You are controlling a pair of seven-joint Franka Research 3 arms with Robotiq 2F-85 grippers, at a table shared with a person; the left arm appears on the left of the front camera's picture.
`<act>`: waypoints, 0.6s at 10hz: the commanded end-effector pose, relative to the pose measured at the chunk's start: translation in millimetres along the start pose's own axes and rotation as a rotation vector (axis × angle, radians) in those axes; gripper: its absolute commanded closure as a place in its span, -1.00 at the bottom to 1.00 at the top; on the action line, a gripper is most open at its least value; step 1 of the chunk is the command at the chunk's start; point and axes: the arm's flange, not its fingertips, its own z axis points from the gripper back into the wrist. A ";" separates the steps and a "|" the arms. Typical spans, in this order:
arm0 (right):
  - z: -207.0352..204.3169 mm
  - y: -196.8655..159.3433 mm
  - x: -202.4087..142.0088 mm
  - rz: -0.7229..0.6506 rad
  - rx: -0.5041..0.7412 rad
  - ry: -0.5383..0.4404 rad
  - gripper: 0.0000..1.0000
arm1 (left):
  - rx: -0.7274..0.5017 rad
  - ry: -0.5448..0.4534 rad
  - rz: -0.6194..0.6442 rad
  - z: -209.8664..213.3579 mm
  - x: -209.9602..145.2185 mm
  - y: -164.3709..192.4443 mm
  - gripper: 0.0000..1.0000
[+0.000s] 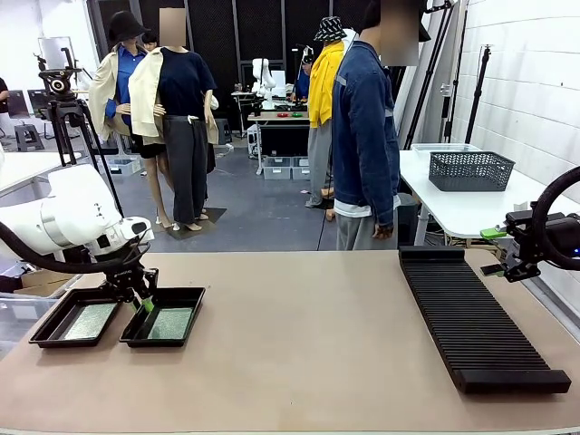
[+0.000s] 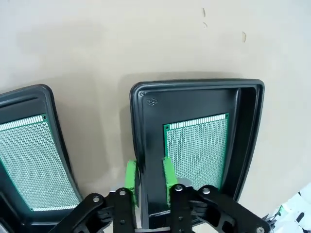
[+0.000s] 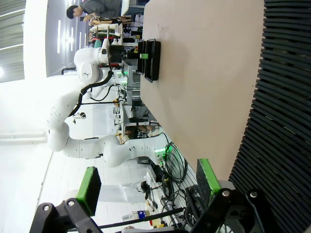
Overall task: Inspect and transfer BCBs to ESD trays.
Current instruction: Pick up the ESD tray and place it on the left side of the table.
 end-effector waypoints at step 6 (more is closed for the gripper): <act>-0.9 0.7 -0.5 -0.010 -0.005 -0.003 -1.00 | -0.008 -0.057 0.007 54.6 -21.6 -15.3 -1.00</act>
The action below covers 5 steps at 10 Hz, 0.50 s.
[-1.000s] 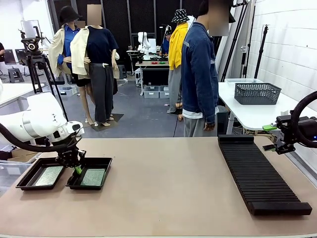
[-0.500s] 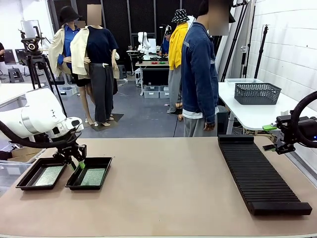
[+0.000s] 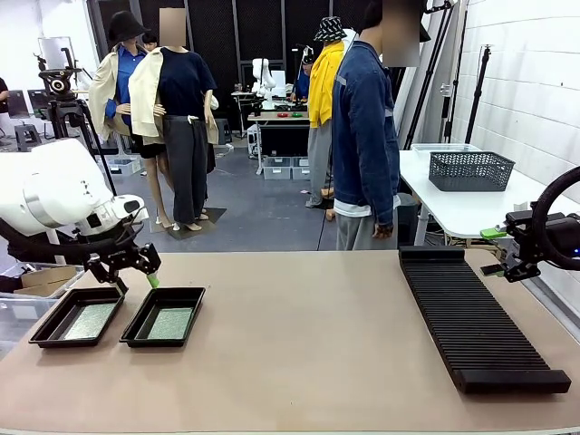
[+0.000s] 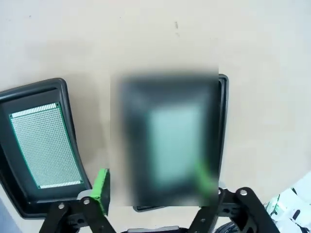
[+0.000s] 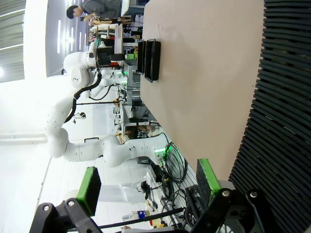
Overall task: Inspect and transfer BCBs to ESD trays.
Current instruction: Pick up the ESD tray and place it on the left side of the table.
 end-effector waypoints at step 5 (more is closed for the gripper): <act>-0.9 0.7 -0.5 -0.010 -0.005 -0.003 -1.00 | 0.020 -0.021 0.018 -2.2 -5.4 -4.9 -1.00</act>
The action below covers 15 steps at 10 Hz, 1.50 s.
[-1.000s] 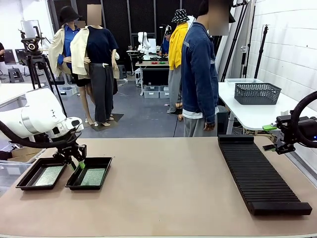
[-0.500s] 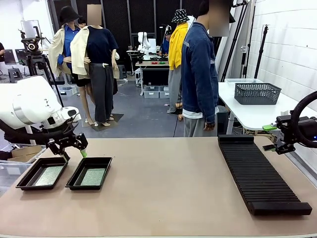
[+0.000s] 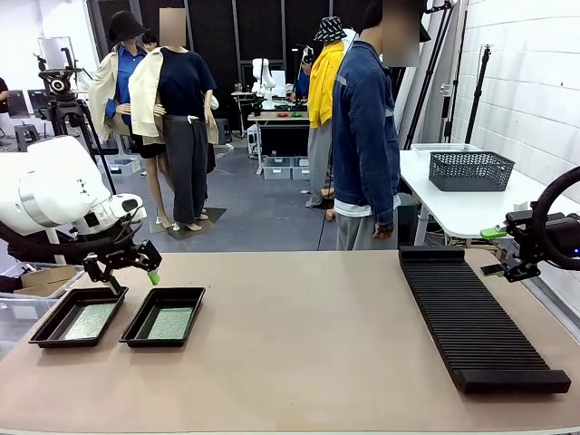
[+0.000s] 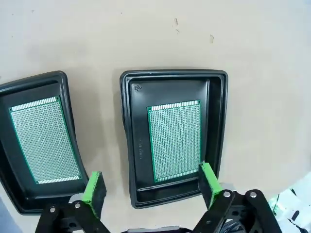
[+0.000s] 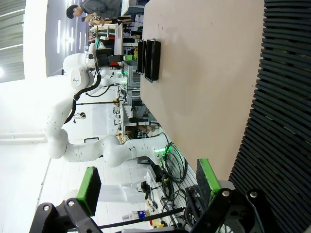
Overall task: Inspect and transfer BCBs to ESD trays.
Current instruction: Pick up the ESD tray and place it on the left side of the table.
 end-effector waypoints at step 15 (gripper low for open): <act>-0.9 0.7 -0.5 -0.010 -0.005 -0.003 -1.00 | 0.000 0.001 -0.001 -0.4 0.0 -0.3 -1.00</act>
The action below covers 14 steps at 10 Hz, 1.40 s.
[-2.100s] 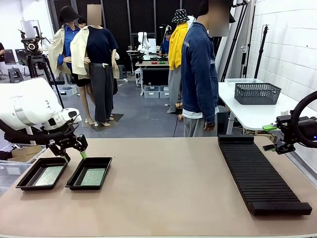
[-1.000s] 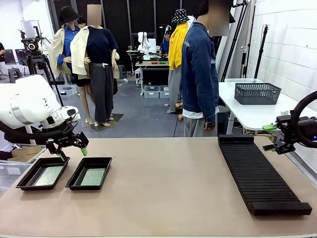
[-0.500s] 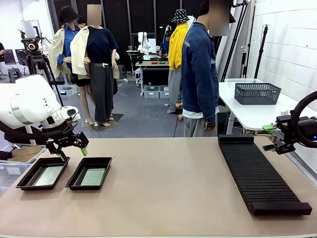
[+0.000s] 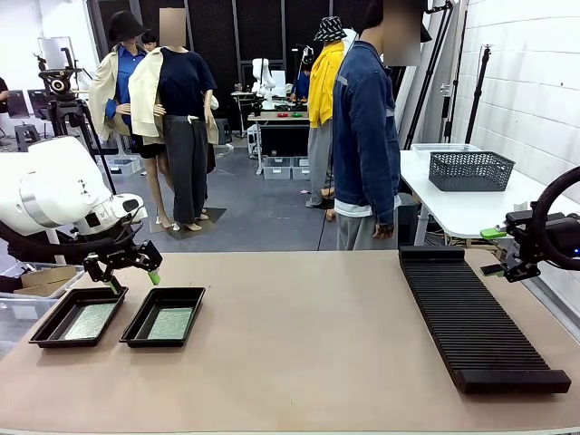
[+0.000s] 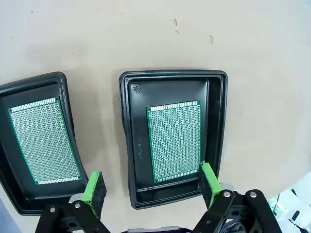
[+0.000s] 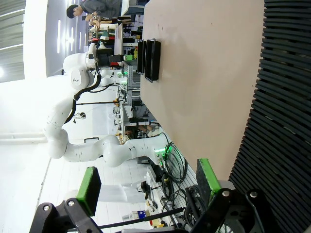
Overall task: Inspect and transfer BCBs to ESD trays.
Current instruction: Pick up the ESD tray and place it on the left side of the table.
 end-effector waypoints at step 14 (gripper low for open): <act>-0.9 0.7 -0.5 -0.010 -0.005 -0.003 -1.00 | -1.259 -0.024 -0.255 97.9 -23.3 251.3 -1.00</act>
